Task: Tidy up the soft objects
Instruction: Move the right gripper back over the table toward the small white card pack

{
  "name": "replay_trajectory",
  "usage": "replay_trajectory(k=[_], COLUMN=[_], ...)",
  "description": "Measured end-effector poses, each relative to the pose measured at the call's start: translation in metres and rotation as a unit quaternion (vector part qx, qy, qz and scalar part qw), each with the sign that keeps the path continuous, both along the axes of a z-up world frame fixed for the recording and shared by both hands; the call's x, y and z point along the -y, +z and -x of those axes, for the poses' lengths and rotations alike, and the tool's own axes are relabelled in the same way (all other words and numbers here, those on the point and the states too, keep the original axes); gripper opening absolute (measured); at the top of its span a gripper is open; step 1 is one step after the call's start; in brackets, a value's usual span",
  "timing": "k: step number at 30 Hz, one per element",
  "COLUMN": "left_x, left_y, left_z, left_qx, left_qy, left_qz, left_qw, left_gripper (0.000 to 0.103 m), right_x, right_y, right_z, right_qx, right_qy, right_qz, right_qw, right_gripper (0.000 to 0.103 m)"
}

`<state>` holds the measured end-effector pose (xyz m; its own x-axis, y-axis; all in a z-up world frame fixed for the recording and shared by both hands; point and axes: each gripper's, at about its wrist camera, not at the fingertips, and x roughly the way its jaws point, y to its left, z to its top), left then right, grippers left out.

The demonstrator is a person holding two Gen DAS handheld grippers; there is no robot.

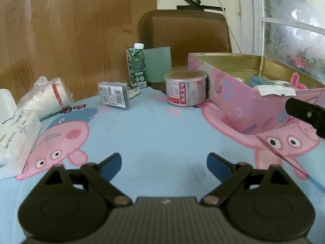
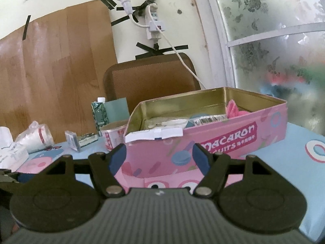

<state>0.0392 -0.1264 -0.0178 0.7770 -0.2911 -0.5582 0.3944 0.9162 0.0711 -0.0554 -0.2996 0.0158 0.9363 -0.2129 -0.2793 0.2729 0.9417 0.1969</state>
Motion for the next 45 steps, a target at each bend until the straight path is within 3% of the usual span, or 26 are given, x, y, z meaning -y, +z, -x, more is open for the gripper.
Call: replay_trajectory(k=[30,40,45], left_x=[-0.001,-0.009,-0.041], left_y=[0.000,0.004,0.013], left_z=[0.003,0.004,-0.003], left_qx=[0.007,0.008,0.018], left_qy=[-0.005,-0.008,0.007], left_qz=[-0.005,0.011,0.040], left_qw=[0.9999,0.9999,0.9990], left_gripper=[0.095,0.099,0.103], right_x=[0.000,0.000,-0.006], right_y=[0.000,0.003,0.009], right_z=[0.003,0.003,-0.003], right_qx=[0.002,0.000,0.002], right_qy=[-0.002,-0.004,0.012], right_qz=[-0.004,-0.003,0.011], right_qw=[1.000,1.000,1.000], right_gripper=[0.074,0.075,0.075])
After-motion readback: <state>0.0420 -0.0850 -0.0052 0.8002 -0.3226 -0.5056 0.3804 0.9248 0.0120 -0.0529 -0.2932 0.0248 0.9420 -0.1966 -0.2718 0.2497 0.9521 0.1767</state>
